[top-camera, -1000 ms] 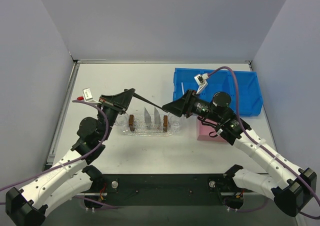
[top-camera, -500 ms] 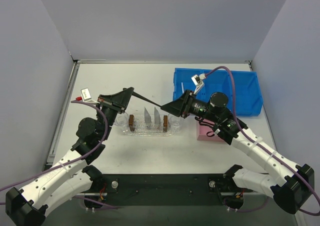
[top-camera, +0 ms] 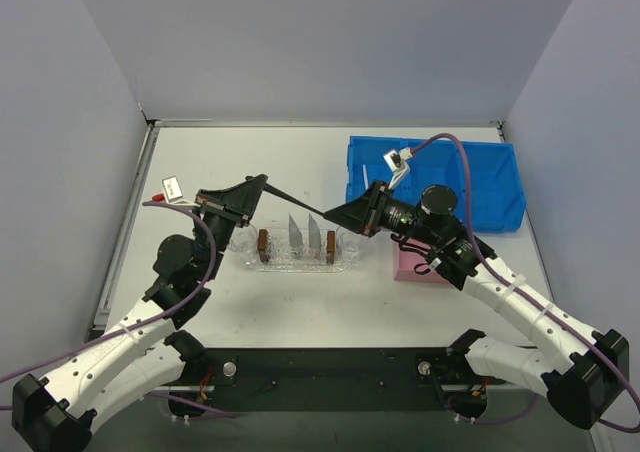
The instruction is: Prepare toiletry sets of a toothbrush and toothpaste on the tray
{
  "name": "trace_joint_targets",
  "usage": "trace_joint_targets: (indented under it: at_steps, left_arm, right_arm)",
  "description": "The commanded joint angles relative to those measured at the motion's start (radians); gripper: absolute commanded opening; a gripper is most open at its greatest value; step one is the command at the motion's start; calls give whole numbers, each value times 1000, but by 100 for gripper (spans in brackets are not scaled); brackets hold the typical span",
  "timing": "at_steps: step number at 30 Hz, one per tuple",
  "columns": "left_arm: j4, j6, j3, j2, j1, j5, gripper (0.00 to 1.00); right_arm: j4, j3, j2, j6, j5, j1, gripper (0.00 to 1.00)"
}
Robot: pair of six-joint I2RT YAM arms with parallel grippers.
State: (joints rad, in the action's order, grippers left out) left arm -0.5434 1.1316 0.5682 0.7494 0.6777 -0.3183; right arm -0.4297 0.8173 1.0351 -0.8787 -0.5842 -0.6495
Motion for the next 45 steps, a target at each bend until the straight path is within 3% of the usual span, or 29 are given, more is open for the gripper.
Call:
trace_joint_targets:
  at_steps: [1, 4, 5, 8, 10, 18, 22, 25, 31, 38, 45]
  left_arm:
    - [-13, -41, 4, 19, -3, 73, 12]
    - [14, -84, 6, 22, -6, 113, 47]
    - [29, -98, 13, 18, -6, 120, 65]
    - [118, -165, 27, -5, -29, 150, 80]
    - [170, -225, 32, -28, -50, 204, 84]
    - [439, -476, 94, -79, -202, 456, 89]
    - [542, -787, 189, -27, -201, 644, 80]
    - [657, -941, 242, 19, -190, 767, 78]
    - [631, -1093, 254, 46, -92, 994, 82]
    - [798, -1250, 318, 202, 117, 1021, 82]
    - [803, -1294, 282, 219, 189, 895, 83]
  right_arm:
    - [-40, 3, -38, 37, 1, -10, 0]
    - [18, 19, -55, 73, 18, -9, 0]
    - [49, 37, -64, 87, 26, -9, 0]
    - [169, 72, -95, 156, 50, -6, 0]
    - [258, 89, -110, 197, 78, -1, 0]
    - [617, 230, -138, 325, 118, 10, 0]
    - [759, 307, -122, 363, 90, 10, 0]
    - [891, 350, -98, 399, 81, 10, 0]
    - [1048, 382, -66, 434, 34, 7, 0]
    - [1098, 391, -10, 446, -52, -4, 0]
    - [1164, 439, 57, 500, -115, -16, 0]
